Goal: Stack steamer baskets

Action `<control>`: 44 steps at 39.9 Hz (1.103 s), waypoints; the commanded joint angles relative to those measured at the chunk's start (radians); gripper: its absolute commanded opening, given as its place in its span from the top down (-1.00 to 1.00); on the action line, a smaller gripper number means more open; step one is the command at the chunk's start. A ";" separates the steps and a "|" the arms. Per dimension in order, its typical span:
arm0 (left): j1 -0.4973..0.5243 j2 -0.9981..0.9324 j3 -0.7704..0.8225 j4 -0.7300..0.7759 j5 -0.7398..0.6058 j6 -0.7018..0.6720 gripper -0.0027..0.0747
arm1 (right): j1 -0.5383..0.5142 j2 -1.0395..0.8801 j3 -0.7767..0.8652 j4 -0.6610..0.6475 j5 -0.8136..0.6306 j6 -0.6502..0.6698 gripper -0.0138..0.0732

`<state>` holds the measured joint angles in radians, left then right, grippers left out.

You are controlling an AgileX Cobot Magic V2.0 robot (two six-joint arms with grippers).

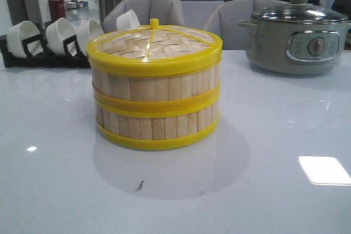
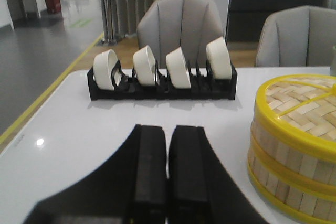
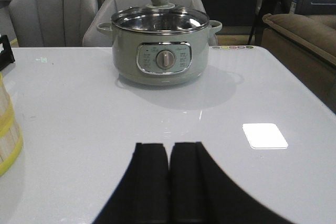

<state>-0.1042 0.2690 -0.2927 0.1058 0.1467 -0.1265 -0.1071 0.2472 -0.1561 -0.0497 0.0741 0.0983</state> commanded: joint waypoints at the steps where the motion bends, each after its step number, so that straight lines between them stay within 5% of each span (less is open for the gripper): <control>1: -0.006 -0.083 0.065 -0.001 -0.170 -0.006 0.71 | -0.004 0.008 -0.027 -0.015 -0.088 -0.009 0.56; 14: -0.006 -0.270 0.298 -0.026 -0.240 -0.006 0.71 | -0.004 0.008 -0.027 -0.015 -0.088 -0.009 0.56; 44: -0.006 -0.289 0.300 -0.009 -0.199 0.001 0.72 | -0.004 0.008 -0.027 -0.015 -0.088 -0.009 0.56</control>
<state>-0.1042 -0.0038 0.0074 0.0963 0.0369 -0.1265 -0.1071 0.2451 -0.1561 -0.0497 0.0738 0.0983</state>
